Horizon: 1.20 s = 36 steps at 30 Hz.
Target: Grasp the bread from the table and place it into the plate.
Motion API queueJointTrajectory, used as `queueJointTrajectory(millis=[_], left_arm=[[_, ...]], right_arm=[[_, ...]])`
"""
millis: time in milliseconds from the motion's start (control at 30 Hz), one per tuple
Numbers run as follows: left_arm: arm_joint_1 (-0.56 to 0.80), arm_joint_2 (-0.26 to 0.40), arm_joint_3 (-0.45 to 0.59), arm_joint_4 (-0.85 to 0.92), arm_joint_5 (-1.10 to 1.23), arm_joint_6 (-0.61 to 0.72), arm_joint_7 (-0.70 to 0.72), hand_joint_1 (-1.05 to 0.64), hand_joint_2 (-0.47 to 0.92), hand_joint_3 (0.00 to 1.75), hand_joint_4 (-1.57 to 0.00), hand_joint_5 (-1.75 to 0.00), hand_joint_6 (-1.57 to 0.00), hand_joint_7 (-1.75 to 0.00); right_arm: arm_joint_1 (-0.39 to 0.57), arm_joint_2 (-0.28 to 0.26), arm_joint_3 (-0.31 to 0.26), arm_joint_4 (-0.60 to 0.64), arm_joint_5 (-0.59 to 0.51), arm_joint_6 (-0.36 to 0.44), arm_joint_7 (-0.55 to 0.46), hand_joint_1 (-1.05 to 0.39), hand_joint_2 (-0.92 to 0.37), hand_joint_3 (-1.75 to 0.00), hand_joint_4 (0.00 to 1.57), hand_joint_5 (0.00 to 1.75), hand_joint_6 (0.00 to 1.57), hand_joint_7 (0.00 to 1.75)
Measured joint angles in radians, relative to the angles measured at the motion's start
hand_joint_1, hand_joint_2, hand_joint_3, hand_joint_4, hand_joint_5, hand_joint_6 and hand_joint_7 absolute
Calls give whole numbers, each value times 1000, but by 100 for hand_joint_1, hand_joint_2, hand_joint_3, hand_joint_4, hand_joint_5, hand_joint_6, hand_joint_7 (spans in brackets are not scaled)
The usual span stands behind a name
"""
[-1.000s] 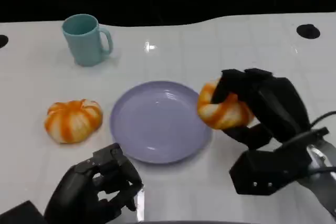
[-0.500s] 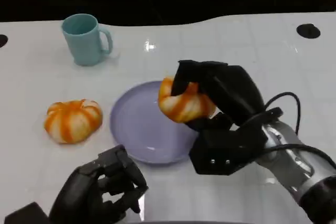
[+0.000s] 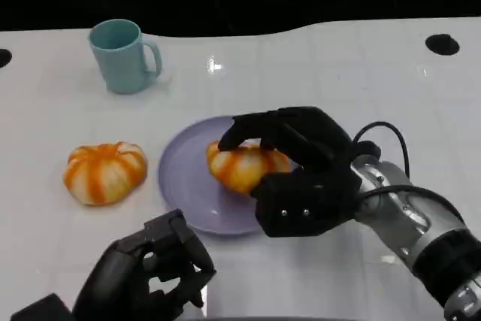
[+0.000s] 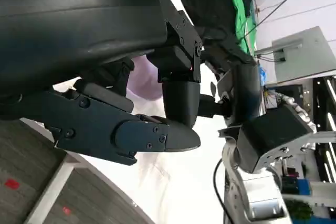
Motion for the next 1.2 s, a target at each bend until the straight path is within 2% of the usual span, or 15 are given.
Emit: queueJointTrajectory(millis=[100, 233, 467, 600, 733, 833, 900, 1100, 1200], left_arm=[[0, 0, -1, -8, 2, 10, 2, -54, 92, 34, -68, -175, -57, -159], [1, -1, -5, -19, 2, 21, 3, -53, 92, 34, -68, -175, -58, -159], [5, -2, -9, -49, 1, 58, 14, -53, 92, 34, -68, -175, -56, -162], [6, -6, -13, -53, 2, 61, 19, -53, 92, 34, -68, -175, -56, -162], [6, -8, -14, -52, 2, 60, 19, -52, 92, 35, -68, -175, -56, -162], [2, -8, -10, -41, 2, 35, 19, -53, 92, 34, -68, -175, -56, -162], [-1, -7, -8, -33, 1, 27, 19, -52, 92, 34, -68, -175, -57, -162], [0, -8, -9, -30, -6, 29, 19, -50, 92, 34, -68, -175, -57, -160], [2, -7, -9, -30, -6, 30, 19, -54, 92, 32, -68, -175, -57, -160]], right_arm=[[0, -20, 11, -22, -2, 30, 76, -55, -92, -13, 15, 26, 24, 0], [2, -47, 17, -75, -1, 53, 155, -62, -92, -19, 7, 26, 17, 0], [30, -92, 18, -247, 24, 121, 328, -70, -92, -26, 1, 28, 14, 0], [67, -129, 5, -363, 41, 143, 381, -69, -92, -24, 3, 33, 17, 2], [129, -157, -31, -482, 68, 153, 384, -64, -92, -21, 5, 48, 22, 4], [206, -175, -75, -577, 92, 129, 337, -61, -92, -21, 7, 55, 25, 5], [264, -191, -101, -631, 100, 109, 306, -60, -92, -21, 7, 67, 28, 7], [427, -248, -184, -730, 130, 3, 214, -50, -92, -17, 21, 83, 45, 15], [501, -265, -231, -762, 161, -36, 184, -39, -92, -11, 34, 91, 57, 22]])
